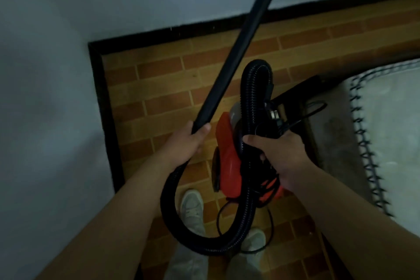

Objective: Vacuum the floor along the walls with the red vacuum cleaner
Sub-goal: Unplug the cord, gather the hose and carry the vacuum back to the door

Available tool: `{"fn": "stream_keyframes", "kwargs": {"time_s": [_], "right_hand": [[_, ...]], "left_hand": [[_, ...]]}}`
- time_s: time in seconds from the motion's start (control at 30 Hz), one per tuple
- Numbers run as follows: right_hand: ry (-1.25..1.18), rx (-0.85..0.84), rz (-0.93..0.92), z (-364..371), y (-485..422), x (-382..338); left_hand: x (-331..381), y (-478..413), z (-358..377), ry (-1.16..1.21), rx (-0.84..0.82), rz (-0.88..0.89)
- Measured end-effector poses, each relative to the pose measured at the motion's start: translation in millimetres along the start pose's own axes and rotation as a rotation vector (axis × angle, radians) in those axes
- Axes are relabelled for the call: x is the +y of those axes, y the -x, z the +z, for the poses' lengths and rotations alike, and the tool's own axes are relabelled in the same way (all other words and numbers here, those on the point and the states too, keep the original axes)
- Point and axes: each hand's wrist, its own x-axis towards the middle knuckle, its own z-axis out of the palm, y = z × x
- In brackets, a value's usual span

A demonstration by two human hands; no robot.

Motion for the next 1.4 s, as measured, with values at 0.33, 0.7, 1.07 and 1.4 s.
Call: {"fn": "stream_keyframes", "kwargs": {"time_s": [0.33,0.7,1.07,1.4], "right_hand": [[-0.15,0.116,-0.161,-103,180,-193],[-0.409,0.153,-0.234,-213,230,-287],[-0.56,0.193,-0.228,-283,165,-353],[-0.619,0.317,-0.181,-311,89,-451]], "left_hand": [[235,195,-40,-0.078,-0.006,0.261],[406,249,-15,-0.289,-0.043,0.42],[529,200,17,-0.406,-0.103,0.515],[644,98,1,-0.474,-0.167,0.611]]}}
